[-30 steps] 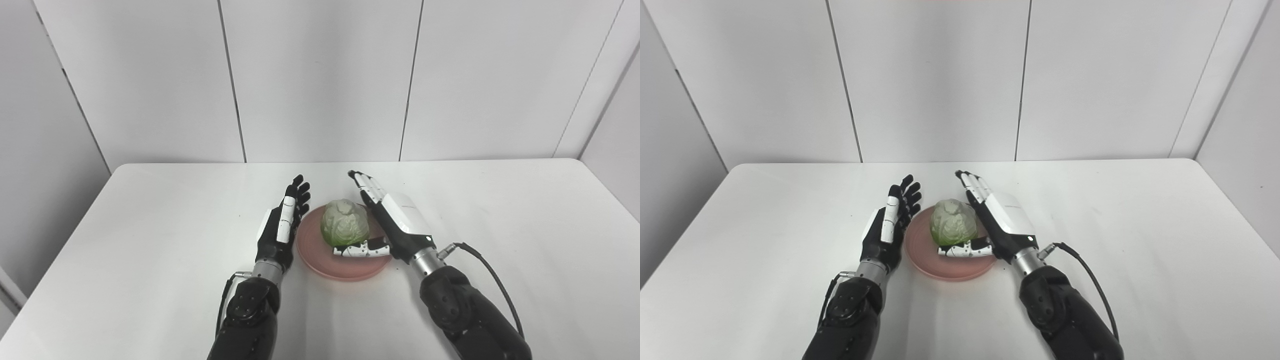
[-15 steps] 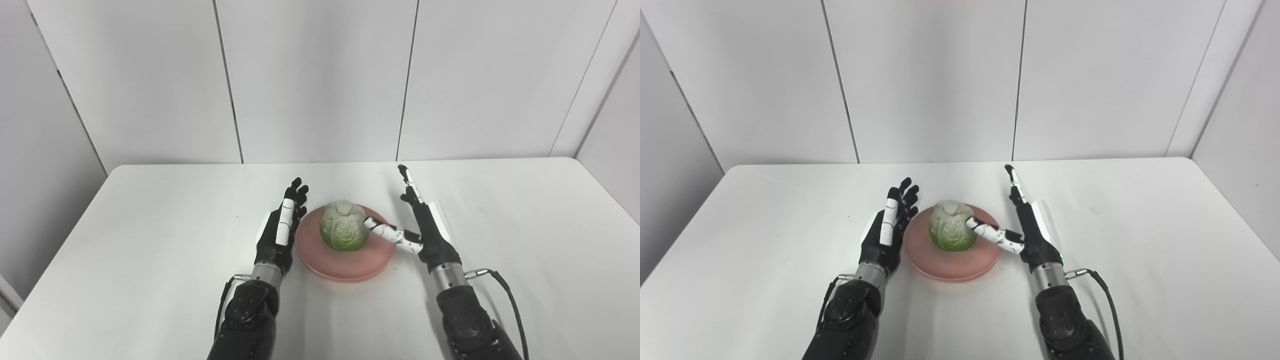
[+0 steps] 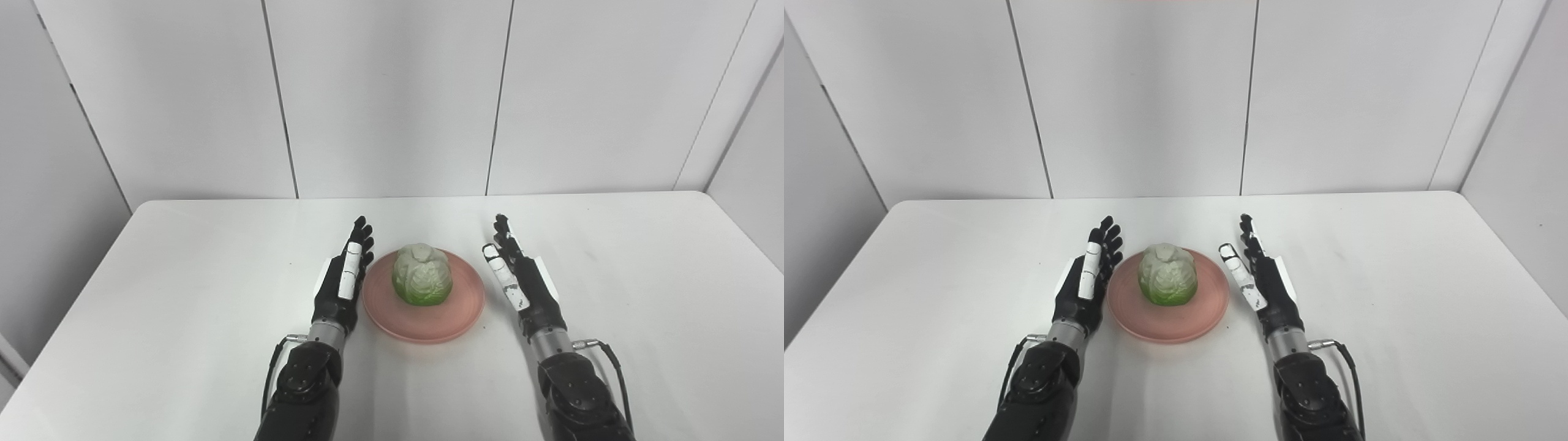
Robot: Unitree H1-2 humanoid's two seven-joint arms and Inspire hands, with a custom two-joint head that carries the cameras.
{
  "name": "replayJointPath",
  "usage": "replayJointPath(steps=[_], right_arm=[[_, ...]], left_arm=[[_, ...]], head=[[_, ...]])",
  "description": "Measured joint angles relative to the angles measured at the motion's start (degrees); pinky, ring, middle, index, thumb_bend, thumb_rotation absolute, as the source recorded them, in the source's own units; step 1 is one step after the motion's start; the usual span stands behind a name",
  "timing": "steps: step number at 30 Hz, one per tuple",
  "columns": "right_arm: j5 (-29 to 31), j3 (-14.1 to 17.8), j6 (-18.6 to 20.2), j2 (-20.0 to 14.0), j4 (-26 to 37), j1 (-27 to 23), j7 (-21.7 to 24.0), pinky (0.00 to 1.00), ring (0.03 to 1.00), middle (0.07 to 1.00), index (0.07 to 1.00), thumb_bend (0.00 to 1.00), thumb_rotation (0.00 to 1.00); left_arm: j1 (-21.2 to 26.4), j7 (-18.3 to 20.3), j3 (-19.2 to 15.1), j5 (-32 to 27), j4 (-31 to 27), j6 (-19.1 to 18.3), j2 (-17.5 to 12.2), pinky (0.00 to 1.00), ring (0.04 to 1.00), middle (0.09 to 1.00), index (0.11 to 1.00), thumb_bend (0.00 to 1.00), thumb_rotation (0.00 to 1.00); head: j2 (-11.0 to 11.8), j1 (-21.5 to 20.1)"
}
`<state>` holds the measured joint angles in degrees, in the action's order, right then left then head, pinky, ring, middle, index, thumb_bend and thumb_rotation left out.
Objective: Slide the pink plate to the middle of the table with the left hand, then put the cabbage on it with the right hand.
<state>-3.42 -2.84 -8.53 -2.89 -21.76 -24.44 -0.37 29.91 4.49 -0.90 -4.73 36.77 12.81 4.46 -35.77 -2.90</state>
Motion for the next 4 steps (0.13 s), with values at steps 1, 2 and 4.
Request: replayJointPath(steps=[1, 2, 4], right_arm=[[0.00, -0.02, 0.08, 0.02, -0.02, 0.00, 0.00, 1.00, 1.000, 1.000, 1.000, 0.72, 0.97], [-0.01, -0.05, 0.19, 0.02, -0.06, 0.00, 0.00, 1.00, 1.000, 1.000, 1.000, 0.71, 0.97], [0.01, -0.08, 0.37, 0.05, -0.33, 0.00, 0.01, 1.00, 1.000, 1.000, 1.000, 0.71, 0.97]], left_arm=[[-0.04, -0.09, 0.09, 0.28, -0.07, -0.05, -0.03, 1.00, 1.000, 1.000, 1.000, 0.79, 1.00], [-0.10, -0.29, 0.16, 0.59, -0.17, -0.10, -0.10, 1.00, 1.000, 1.000, 1.000, 0.79, 1.00], [-0.13, -0.53, 0.27, 1.20, -0.21, -0.20, -0.17, 1.00, 1.000, 1.000, 1.000, 0.79, 1.00]], head=[[-0.09, 0.00], [-0.09, 0.00], [-0.09, 0.00]])
